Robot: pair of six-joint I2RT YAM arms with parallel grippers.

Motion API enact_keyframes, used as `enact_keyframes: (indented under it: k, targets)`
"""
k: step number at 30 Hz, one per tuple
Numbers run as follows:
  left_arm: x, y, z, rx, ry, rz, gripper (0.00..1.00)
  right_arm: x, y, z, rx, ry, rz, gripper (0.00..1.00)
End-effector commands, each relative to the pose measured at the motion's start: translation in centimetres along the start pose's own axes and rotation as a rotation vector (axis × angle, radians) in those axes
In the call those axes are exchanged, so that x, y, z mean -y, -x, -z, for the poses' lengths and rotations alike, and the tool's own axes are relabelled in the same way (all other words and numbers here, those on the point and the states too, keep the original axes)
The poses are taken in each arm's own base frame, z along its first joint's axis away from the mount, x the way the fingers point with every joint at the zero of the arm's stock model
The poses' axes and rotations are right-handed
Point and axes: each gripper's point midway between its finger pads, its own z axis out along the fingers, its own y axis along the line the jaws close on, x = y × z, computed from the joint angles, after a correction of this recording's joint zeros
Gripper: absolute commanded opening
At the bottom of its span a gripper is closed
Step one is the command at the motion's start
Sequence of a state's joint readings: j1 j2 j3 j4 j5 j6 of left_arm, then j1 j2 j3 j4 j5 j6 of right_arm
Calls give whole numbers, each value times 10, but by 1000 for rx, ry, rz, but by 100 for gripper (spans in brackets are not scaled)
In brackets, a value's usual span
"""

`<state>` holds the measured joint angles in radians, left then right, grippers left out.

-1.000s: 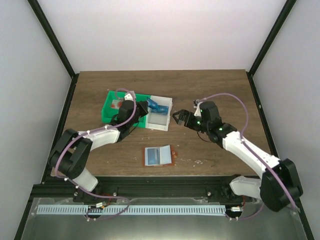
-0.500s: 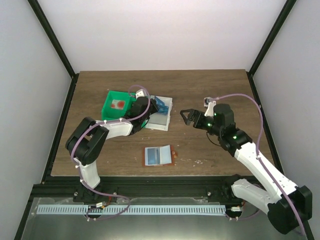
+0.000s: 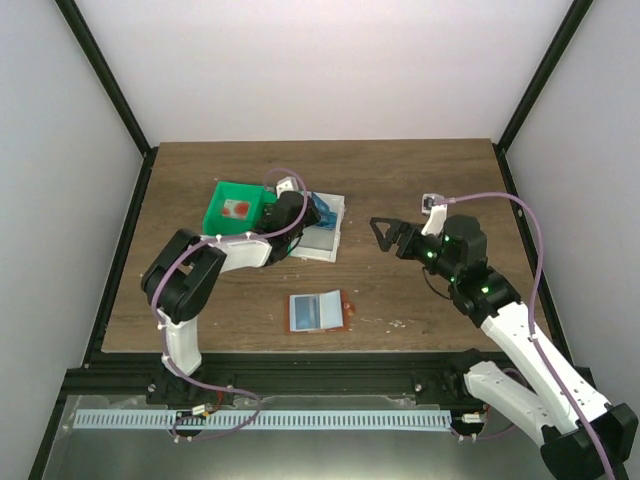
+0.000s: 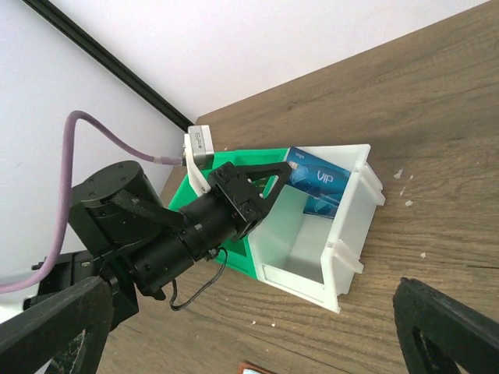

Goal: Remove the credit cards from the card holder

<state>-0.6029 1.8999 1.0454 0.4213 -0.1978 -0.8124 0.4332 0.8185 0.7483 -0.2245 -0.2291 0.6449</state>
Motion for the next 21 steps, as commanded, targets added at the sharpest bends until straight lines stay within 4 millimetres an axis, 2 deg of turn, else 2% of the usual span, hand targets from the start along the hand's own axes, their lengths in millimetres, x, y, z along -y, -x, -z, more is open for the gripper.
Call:
enact_keyframes:
  k: [1, 14, 21]
  targets:
    - [0, -3, -7, 0, 7, -29, 0, -3, 11, 10, 54, -2, 36, 100]
    - [-2, -14, -17, -26, 33, -89, 2, -11, 29, 30, 133, -8, 79, 100]
    - [-3, -16, -19, -31, 44, -97, 9, -14, 33, 36, 150, -6, 85, 100]
